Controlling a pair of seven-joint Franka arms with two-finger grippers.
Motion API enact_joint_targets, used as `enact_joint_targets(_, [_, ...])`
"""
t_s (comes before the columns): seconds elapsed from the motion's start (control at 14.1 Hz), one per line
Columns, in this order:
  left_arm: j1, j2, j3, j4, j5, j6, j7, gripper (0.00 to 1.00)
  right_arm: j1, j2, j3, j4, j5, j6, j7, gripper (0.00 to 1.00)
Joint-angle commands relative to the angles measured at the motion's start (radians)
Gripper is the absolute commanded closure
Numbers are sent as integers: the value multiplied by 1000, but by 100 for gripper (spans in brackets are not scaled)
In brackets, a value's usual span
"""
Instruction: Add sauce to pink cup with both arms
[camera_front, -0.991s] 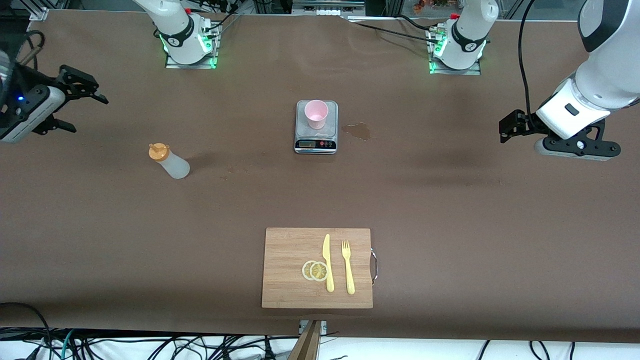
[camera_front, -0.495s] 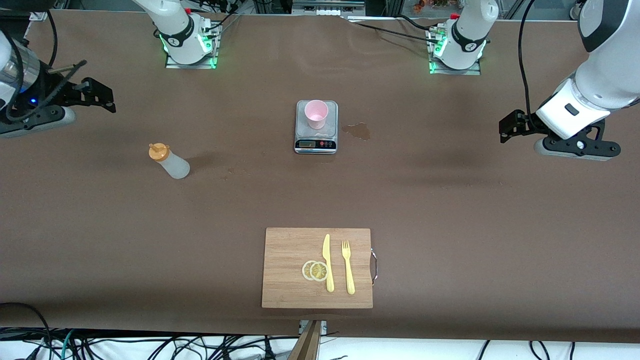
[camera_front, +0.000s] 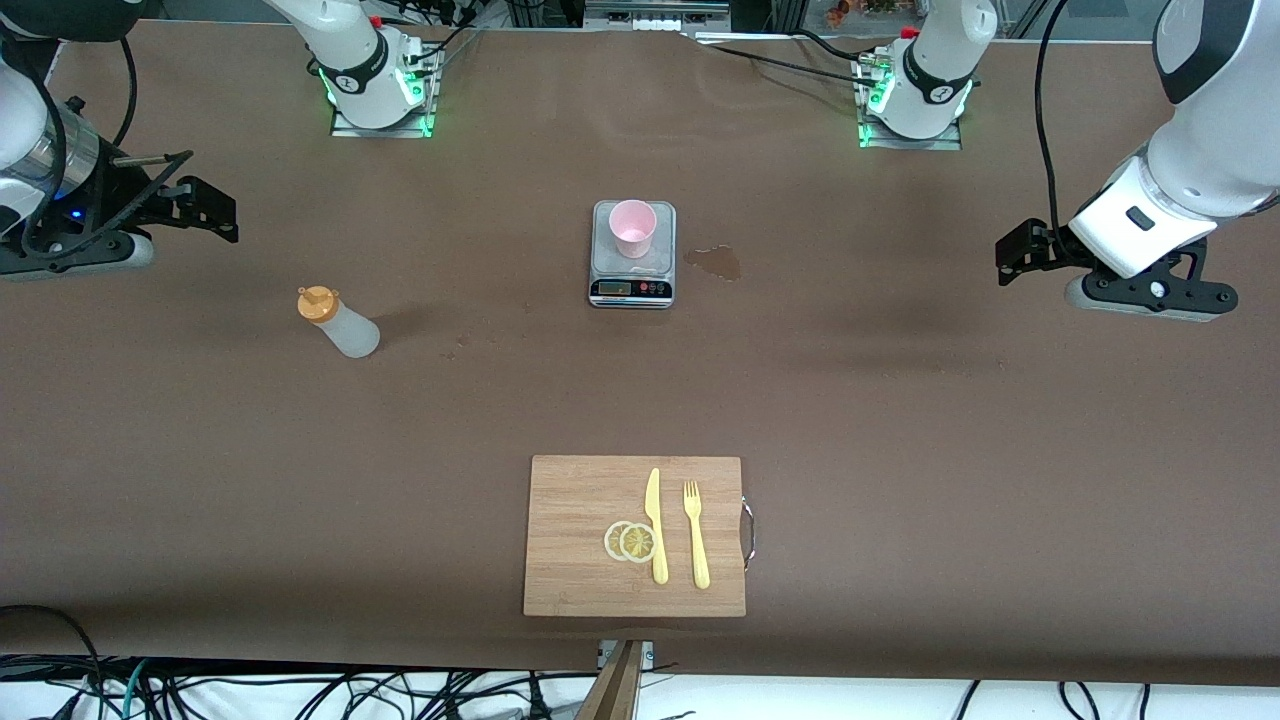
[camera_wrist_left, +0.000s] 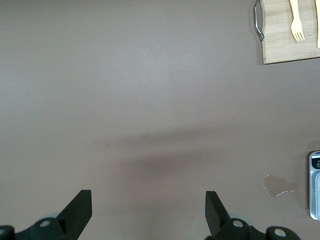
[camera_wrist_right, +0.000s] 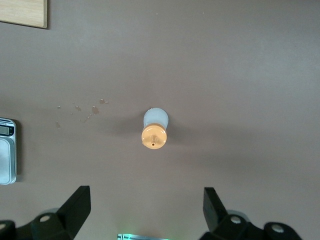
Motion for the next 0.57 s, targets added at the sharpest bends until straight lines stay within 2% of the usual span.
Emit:
enact_joint_targets(0.0, [1, 9, -2, 25, -22, -22, 11, 0, -9, -2, -1, 7, 33, 1, -8, 0])
enact_joint_targets(0.5, [1, 9, -2, 25, -22, -22, 11, 0, -5, -5, 5, 13, 38, 0, -14, 0])
